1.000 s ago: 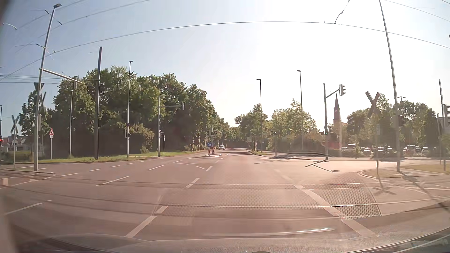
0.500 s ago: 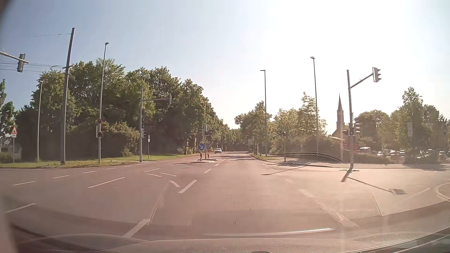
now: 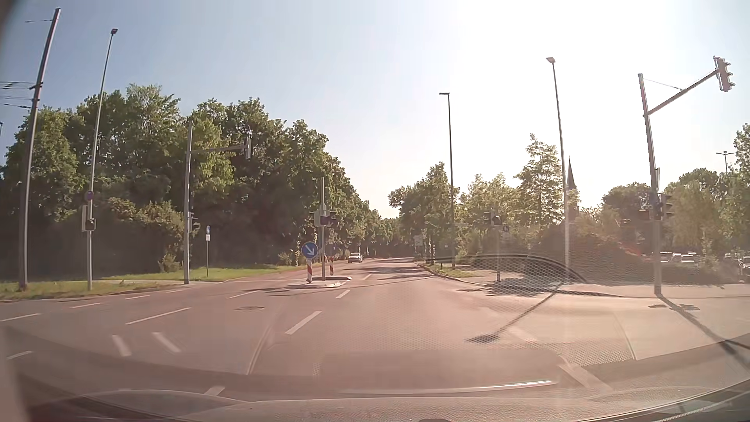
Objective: Follow the waypoints while adhering to traffic rules and regulations
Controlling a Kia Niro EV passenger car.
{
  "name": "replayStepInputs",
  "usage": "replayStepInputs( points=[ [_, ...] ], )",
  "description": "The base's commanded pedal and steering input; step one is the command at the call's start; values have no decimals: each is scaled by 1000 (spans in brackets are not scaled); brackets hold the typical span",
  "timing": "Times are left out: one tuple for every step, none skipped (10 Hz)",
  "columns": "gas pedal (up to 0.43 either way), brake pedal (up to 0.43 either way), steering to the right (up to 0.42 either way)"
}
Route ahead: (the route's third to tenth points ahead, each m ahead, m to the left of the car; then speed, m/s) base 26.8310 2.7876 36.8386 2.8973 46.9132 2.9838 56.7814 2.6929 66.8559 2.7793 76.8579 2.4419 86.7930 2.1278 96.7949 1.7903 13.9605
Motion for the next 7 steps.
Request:
replayStepInputs(
  points=[
    [220, 12, 1],
    [220, 12, 1],
    [220, 12, 1],
    [220, 12, 1],
    [220, 12, 1],
    [220, 12, 0],
    [220, 12, 0]
  ],
)
